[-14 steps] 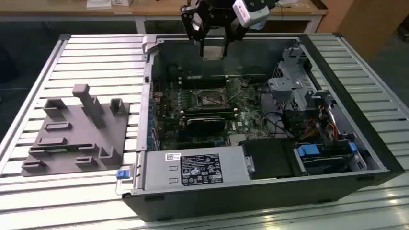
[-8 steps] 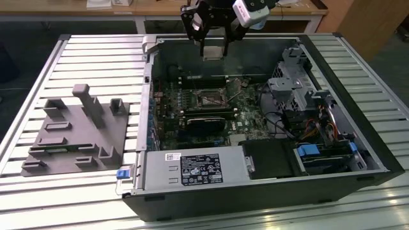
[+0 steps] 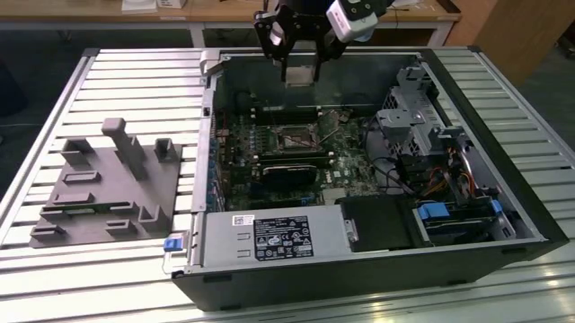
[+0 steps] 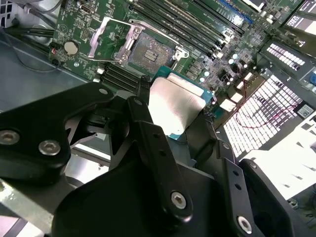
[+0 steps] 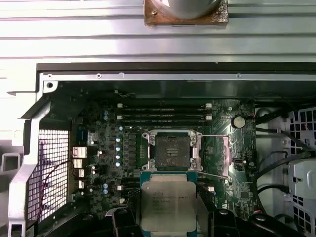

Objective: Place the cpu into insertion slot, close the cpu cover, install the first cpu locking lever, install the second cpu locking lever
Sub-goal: 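Place the cpu into insertion slot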

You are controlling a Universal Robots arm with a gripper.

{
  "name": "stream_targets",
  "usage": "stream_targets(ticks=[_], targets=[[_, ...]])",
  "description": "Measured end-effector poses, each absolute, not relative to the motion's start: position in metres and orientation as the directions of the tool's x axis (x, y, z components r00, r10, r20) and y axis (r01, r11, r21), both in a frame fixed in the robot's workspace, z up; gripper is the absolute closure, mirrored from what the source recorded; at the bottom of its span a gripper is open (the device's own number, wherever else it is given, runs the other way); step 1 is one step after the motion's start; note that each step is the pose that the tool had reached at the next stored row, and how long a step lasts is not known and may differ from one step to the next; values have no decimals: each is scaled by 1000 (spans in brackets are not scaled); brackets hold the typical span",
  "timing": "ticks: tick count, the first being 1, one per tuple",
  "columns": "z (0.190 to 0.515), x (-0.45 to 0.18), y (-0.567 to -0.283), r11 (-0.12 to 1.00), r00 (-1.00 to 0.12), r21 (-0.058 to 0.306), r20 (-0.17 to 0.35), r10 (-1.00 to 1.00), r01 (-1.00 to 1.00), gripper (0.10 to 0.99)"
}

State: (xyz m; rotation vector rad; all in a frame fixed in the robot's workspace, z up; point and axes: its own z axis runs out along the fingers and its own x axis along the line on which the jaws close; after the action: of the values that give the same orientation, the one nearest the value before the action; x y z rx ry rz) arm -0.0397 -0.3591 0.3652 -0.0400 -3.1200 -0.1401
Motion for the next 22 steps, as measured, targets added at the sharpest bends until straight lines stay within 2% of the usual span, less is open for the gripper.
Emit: stream_targets(ticks=[22], targets=[[339,-40,-359,996,-1000,89,19,25,26,549]])
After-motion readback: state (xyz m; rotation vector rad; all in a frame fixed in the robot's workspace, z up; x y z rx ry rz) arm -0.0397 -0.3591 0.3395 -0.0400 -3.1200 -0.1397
